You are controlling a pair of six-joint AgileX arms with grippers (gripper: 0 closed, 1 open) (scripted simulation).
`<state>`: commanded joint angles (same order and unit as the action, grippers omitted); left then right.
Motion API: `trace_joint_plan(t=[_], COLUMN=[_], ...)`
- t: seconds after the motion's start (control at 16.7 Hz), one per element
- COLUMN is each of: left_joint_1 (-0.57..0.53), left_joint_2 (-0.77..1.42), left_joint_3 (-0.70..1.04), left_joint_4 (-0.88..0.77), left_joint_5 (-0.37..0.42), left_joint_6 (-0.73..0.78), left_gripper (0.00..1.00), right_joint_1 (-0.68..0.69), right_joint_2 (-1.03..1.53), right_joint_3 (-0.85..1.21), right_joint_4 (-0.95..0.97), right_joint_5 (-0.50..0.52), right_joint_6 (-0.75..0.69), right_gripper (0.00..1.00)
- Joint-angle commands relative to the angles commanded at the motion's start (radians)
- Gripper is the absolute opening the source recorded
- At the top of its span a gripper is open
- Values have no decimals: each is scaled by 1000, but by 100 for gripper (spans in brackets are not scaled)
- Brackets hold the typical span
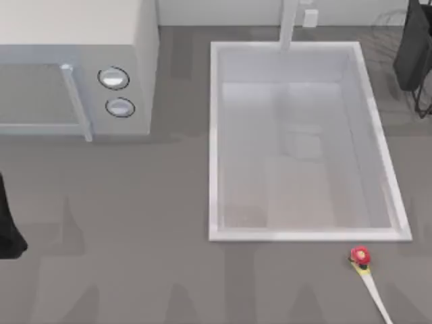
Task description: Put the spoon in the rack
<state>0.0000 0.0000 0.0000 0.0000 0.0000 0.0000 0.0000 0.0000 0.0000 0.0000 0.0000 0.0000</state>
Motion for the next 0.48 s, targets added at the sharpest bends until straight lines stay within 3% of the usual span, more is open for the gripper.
trace_joint_plan(t=[0.24, 0.48], left_joint_1=[0, 0], left_joint_2=[0, 0], left_joint_3=[0, 0], left_joint_4=[0, 0], left_joint_5=[0, 0], left_joint_6=[0, 0], left_gripper=[100, 100], right_joint_1=[17, 87], right_joint_2=[30, 204], right_joint_3=[22, 141], right_joint_4=[-25, -168], right_joint_5=[1, 3], right_joint_6=[13, 59], right_gripper=[100, 100])
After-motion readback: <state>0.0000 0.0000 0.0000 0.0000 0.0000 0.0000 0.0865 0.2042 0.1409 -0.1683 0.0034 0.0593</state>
